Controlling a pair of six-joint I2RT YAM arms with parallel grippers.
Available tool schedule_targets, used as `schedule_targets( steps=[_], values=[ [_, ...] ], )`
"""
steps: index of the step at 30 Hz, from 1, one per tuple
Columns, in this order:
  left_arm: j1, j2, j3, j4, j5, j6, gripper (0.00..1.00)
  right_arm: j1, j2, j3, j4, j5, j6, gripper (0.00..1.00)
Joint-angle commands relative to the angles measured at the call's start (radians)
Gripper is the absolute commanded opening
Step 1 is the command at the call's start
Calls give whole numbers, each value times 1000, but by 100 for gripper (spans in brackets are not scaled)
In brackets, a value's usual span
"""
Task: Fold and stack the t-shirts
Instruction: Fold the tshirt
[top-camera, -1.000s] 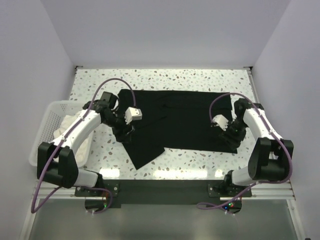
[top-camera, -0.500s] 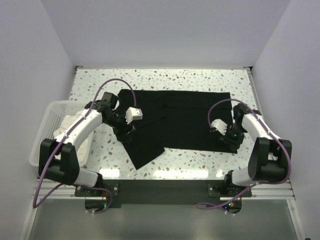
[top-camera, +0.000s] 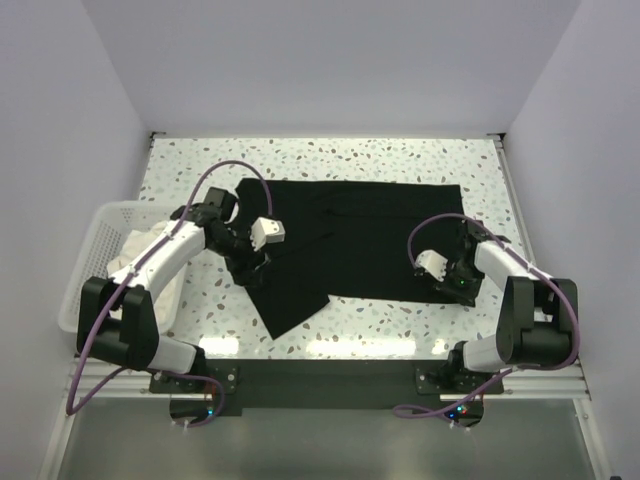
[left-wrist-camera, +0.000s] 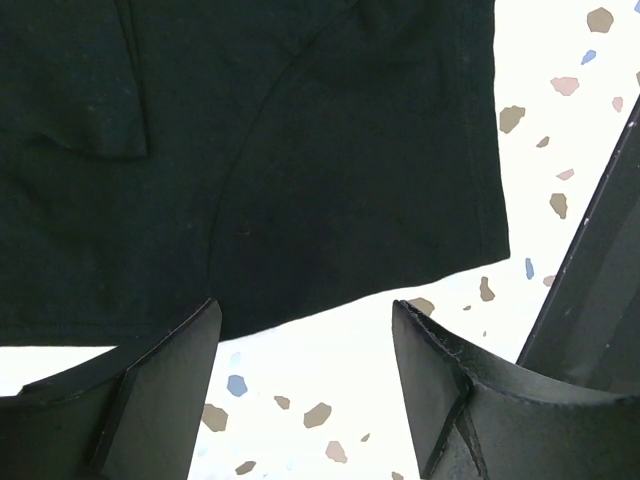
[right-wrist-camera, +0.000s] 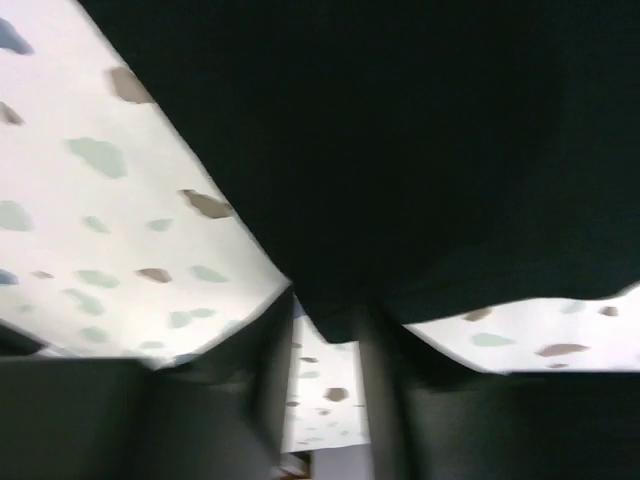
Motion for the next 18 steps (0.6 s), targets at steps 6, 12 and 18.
schedule_targets(
  steps=[6, 12, 18],
  values=[
    [-143, -144, -153, 60, -72, 53, 64, -3, 0, -83, 124, 1, -5, 0],
    [-245, -158, -256, 297, -247, -68, 62, -3, -19, -31, 56, -22, -8, 0],
    [-272, -97, -281, 370, -270, -46, 59, -3, -11, 10, 29, -33, -6, 0]
  ],
)
